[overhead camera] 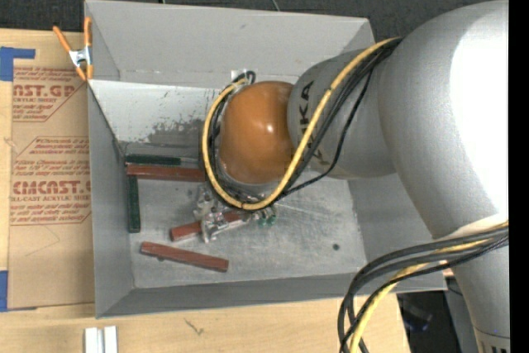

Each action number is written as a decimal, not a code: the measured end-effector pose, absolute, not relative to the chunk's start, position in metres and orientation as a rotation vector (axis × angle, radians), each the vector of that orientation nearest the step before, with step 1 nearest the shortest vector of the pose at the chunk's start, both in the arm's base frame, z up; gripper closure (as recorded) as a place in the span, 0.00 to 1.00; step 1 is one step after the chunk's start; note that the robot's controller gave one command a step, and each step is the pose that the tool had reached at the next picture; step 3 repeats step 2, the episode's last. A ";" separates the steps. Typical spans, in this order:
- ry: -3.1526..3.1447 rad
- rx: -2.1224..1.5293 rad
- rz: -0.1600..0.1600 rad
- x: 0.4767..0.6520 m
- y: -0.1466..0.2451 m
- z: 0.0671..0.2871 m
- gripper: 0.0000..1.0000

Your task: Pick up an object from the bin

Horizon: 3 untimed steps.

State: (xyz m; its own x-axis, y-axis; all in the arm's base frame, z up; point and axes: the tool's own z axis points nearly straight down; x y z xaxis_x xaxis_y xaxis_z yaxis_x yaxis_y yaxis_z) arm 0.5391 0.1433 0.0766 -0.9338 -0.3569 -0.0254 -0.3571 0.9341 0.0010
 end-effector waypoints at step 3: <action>3.105 -0.435 0.001 0.519 0.125 0.237 1.00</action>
Offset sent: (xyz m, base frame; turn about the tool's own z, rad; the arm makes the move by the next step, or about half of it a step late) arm -0.0210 -0.0188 0.1586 0.0872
